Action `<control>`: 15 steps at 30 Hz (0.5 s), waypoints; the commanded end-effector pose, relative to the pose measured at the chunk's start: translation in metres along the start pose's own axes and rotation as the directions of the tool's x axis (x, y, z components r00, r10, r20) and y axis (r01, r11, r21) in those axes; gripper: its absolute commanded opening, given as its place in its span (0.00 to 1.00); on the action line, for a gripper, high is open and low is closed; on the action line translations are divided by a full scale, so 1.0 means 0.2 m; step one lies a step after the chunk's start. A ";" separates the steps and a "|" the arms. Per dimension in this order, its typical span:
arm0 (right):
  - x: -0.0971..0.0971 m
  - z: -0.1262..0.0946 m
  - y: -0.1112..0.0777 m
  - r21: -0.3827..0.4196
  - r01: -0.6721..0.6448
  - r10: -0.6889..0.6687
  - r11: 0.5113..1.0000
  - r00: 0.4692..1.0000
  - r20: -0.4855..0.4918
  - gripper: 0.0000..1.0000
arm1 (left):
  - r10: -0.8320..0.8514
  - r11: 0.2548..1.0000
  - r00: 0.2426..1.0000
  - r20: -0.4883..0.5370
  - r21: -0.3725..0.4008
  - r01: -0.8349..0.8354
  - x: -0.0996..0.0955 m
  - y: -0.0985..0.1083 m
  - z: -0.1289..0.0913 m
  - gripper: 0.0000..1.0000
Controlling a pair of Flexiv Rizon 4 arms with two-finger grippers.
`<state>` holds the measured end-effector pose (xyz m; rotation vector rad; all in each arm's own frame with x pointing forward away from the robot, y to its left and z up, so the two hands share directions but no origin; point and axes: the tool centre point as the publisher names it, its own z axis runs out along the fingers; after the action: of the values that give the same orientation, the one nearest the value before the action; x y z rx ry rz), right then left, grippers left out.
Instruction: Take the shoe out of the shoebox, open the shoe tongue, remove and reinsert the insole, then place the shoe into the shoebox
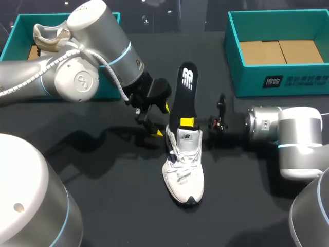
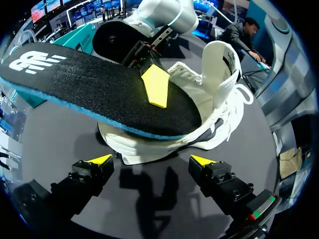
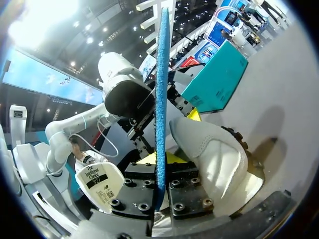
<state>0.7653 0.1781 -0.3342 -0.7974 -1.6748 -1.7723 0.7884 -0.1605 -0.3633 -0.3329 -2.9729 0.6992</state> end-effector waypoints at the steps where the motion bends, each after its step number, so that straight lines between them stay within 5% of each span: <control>1: 0.02 -0.03 -0.09 -0.013 -0.010 0.010 1.000 1.000 0.017 0.00 | 0.001 1.000 1.000 0.001 0.000 -0.001 0.01 0.00 0.00 1.00; 15: 0.07 0.02 -0.19 0.035 -0.042 0.042 0.998 0.999 0.017 0.00 | 0.001 1.000 1.000 0.001 0.000 -0.001 0.01 0.00 0.00 1.00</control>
<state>0.7352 0.1807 -0.3414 -0.8271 -1.6821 -1.7161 0.7884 -0.1605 -0.3633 -0.3329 -2.9729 0.6992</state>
